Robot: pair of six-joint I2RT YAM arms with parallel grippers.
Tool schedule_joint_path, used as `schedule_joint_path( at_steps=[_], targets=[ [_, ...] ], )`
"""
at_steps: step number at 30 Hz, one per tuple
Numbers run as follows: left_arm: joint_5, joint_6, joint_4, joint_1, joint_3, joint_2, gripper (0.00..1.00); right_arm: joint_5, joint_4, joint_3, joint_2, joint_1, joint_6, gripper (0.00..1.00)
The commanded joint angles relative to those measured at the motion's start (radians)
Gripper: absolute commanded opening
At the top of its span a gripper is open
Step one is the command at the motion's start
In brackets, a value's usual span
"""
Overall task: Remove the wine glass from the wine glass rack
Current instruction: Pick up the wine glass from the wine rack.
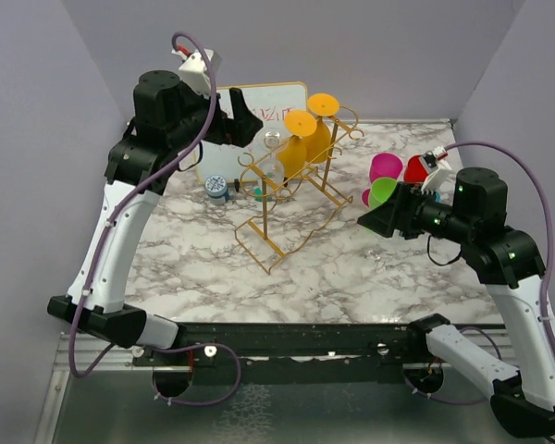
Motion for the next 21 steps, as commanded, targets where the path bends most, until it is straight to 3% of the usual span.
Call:
schedule_joint_path(
  at_steps=[1,12,21],
  targets=[
    [0.146,-0.026,-0.023,0.079,0.049,0.062,0.94,-0.029,0.01,0.013,-0.014,0.001,0.015,0.75],
    [0.398,-0.052,0.017,0.118,0.064,0.2,0.83,-0.023,0.027,-0.006,-0.026,0.001,0.042,0.75],
    [0.446,-0.051,0.034,0.119,0.035,0.245,0.7,-0.007,0.016,-0.013,-0.027,0.001,0.044,0.75]
  ],
)
